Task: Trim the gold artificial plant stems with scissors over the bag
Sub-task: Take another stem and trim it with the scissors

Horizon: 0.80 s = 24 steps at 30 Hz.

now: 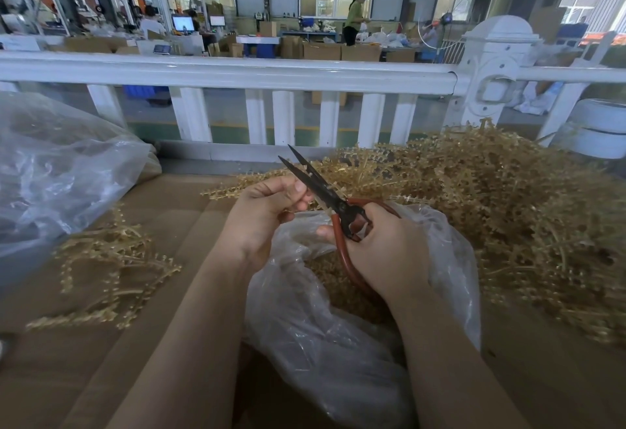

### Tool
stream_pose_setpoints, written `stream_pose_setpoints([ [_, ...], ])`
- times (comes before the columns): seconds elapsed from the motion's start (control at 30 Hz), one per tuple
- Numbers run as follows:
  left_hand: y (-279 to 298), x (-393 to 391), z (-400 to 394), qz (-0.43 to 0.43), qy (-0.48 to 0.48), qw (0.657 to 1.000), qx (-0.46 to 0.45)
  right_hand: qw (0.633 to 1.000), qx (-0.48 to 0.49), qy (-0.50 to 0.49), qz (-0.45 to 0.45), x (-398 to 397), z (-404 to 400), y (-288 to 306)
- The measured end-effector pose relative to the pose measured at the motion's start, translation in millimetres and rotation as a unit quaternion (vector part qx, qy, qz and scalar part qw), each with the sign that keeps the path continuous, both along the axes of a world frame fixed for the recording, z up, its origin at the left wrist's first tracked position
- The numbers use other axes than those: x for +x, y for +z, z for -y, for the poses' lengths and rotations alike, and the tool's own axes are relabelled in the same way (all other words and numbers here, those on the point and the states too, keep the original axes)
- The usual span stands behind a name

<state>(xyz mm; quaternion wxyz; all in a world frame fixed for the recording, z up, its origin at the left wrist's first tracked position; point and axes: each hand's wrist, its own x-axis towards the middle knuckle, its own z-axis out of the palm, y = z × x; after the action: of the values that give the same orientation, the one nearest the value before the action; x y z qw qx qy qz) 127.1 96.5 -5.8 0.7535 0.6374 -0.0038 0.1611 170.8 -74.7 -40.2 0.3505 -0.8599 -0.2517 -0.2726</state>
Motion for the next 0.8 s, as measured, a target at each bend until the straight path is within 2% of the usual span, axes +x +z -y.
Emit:
stream_pose_setpoints([
  [0.6,-1.3,0.2,-3.1,-0.009,0.015,1.000,0.022,1.000,-0.002,0.015,-0.020,9.6,1.1,-9.1],
  [0.8,-5.4,3.7,-2.4,-0.045,0.078,0.996,-0.012,0.998,-0.034,0.011,-0.045,12.2,0.2,-9.8],
])
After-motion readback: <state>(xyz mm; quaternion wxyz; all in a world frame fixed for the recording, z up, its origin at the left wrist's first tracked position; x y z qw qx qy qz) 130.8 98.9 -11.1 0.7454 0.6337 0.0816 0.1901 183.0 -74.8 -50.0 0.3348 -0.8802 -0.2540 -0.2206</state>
